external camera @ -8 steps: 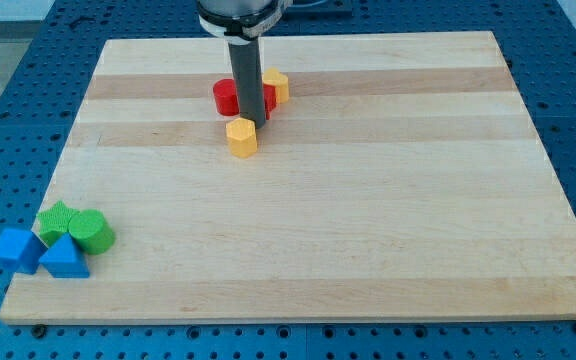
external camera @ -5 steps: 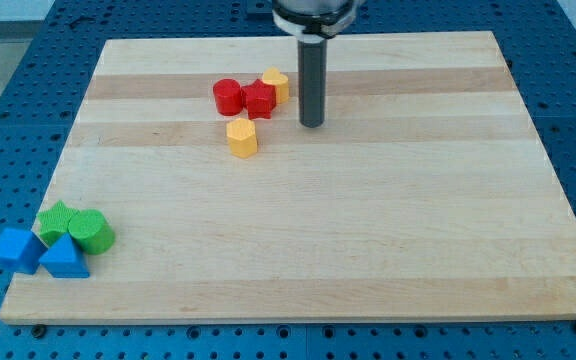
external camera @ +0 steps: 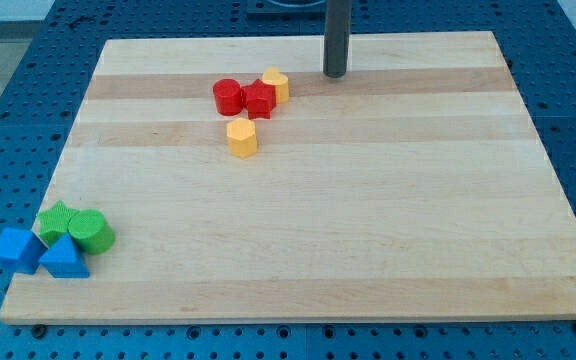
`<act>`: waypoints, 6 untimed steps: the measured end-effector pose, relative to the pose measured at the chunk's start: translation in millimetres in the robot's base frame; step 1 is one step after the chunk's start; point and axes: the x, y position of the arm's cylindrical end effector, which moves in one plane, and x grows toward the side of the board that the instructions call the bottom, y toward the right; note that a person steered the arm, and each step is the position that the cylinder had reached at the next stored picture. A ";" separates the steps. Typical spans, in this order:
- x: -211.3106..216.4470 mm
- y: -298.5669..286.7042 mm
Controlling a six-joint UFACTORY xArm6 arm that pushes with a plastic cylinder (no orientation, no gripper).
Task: Move your arm towards the yellow heart
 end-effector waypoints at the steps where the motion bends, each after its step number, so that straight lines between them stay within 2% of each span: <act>1: -25.4 -1.4; 4: -26.5 -81.4; 6: -7.7 -100.5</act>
